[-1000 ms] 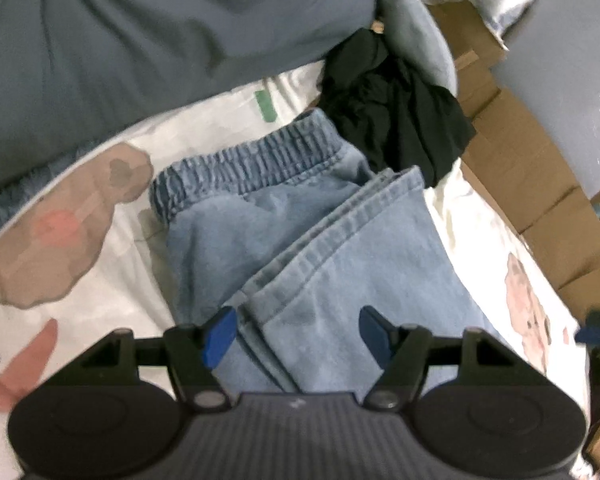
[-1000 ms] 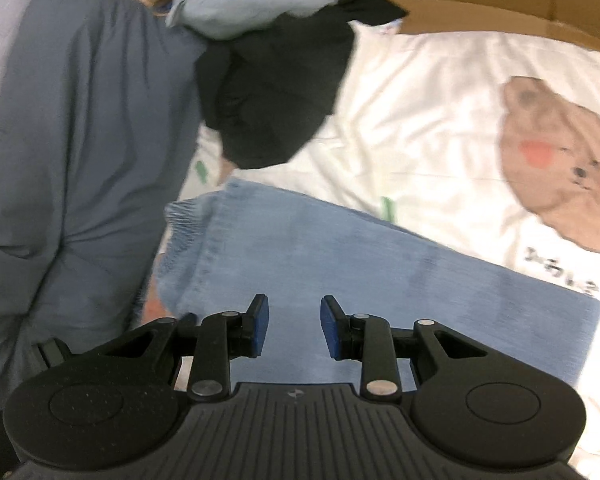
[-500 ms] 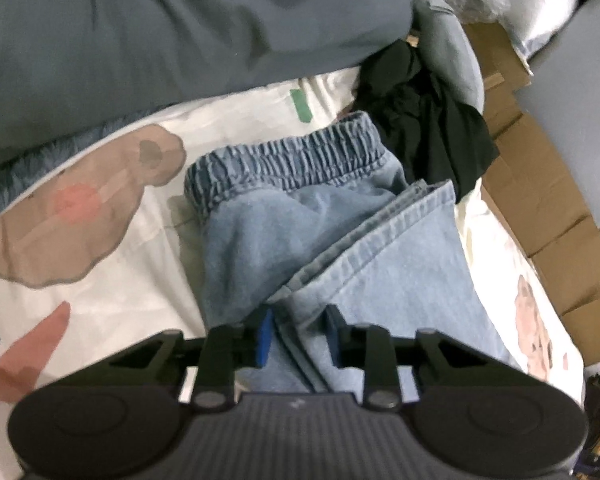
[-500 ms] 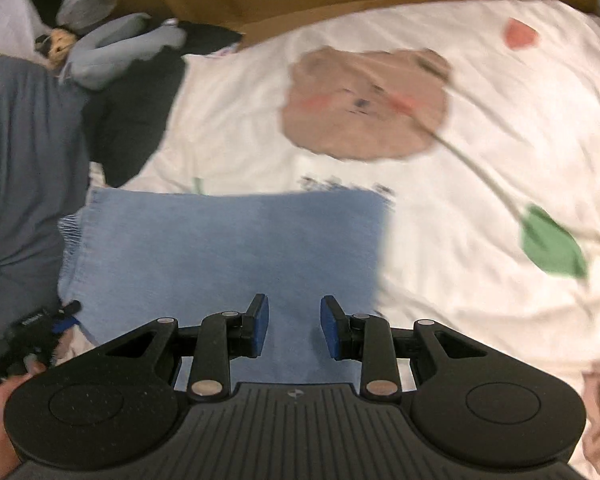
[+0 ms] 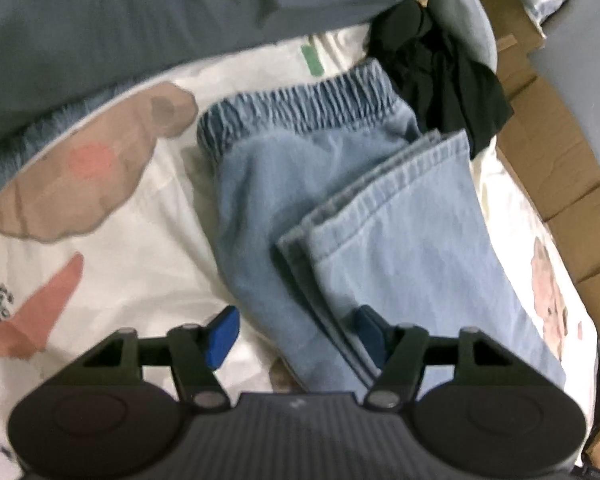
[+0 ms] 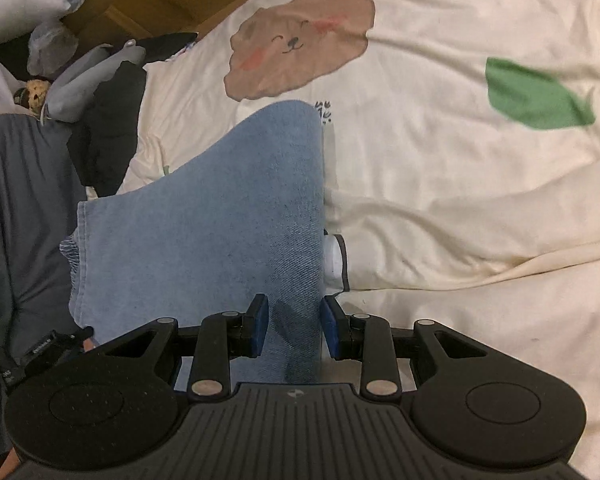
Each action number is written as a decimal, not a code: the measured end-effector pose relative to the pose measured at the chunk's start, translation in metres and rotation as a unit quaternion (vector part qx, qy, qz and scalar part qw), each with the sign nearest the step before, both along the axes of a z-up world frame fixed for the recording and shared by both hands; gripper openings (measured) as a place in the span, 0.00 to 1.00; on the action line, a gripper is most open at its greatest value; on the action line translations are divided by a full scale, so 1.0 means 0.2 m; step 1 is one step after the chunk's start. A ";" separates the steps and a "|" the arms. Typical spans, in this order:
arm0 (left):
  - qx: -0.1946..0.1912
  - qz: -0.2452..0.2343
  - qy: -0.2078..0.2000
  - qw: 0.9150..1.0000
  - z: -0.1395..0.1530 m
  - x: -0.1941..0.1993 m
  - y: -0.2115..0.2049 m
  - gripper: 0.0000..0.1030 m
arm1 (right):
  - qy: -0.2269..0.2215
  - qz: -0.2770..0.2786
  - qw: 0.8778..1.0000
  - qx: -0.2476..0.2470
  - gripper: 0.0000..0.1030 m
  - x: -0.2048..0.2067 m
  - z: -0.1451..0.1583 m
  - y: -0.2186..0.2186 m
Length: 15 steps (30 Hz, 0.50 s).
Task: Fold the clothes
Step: 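Pinch the folded jeans with the left tool while the right tool pinches the leg edge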
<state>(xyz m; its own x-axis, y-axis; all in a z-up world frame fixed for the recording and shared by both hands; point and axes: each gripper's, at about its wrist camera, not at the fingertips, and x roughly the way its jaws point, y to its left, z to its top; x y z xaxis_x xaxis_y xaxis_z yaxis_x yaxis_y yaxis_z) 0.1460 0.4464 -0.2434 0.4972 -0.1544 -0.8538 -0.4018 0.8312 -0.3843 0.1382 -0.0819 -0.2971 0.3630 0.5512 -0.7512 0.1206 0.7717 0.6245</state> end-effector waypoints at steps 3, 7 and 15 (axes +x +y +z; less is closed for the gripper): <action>-0.006 0.001 0.016 1.000 -0.06 0.01 -0.02 0.77 | 0.005 -0.003 1.000 0.027 0.30 0.02 -0.06 -0.01; -0.029 0.013 0.016 0.999 -0.10 0.03 0.00 0.79 | 0.007 0.000 0.998 0.056 0.30 0.02 -0.10 -0.02; -0.064 0.036 0.003 0.997 -0.16 0.07 0.01 0.88 | 0.028 -0.024 0.993 0.116 0.31 0.04 -0.17 -0.06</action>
<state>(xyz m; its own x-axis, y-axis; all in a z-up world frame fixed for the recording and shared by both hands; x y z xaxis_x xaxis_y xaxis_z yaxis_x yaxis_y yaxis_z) 0.1603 0.4485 -0.2747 0.5066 -0.2257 -0.8321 -0.4607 0.7449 -0.4826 0.1468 -0.0940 -0.3303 0.3543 0.6950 -0.6257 0.1928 0.6004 0.7761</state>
